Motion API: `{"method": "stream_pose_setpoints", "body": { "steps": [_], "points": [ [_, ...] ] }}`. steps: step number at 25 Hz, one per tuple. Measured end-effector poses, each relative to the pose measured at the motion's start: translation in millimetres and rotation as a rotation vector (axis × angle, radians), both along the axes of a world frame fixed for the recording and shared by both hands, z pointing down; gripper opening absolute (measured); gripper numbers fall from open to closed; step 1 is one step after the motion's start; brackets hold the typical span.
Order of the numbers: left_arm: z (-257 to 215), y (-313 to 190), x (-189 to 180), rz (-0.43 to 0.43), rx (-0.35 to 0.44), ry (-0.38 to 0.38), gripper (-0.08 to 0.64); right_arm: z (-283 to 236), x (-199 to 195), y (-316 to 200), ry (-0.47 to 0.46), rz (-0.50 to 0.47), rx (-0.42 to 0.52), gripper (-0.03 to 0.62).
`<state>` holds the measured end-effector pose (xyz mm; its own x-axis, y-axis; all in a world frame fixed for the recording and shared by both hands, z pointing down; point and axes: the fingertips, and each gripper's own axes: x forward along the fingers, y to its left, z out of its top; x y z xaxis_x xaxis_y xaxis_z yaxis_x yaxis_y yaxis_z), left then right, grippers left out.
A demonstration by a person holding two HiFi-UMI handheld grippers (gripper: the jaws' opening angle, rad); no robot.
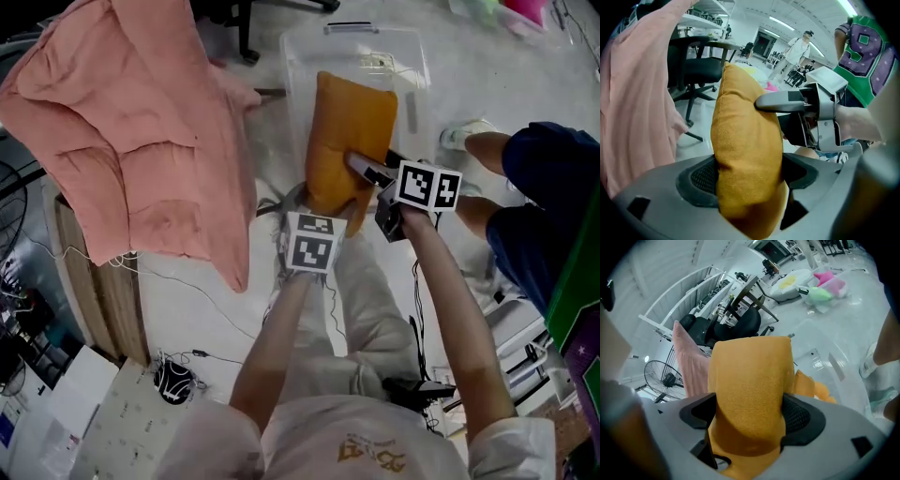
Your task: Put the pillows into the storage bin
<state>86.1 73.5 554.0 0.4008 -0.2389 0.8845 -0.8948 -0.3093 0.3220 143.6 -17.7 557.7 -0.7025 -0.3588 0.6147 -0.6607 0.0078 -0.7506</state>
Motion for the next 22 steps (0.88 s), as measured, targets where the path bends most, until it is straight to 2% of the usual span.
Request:
{"method": "stream_pose_setpoints", "body": {
  "steps": [14,22],
  "points": [
    [141,-18,47,-0.075,-0.166,0.083,0.425,149,44,-21,0.085,0.044,-0.048,0.454],
    [195,-23,76,-0.114,-0.251,0.113,0.426,207,74,-26,0.154,0.071,-0.074,0.457]
  ]
}}
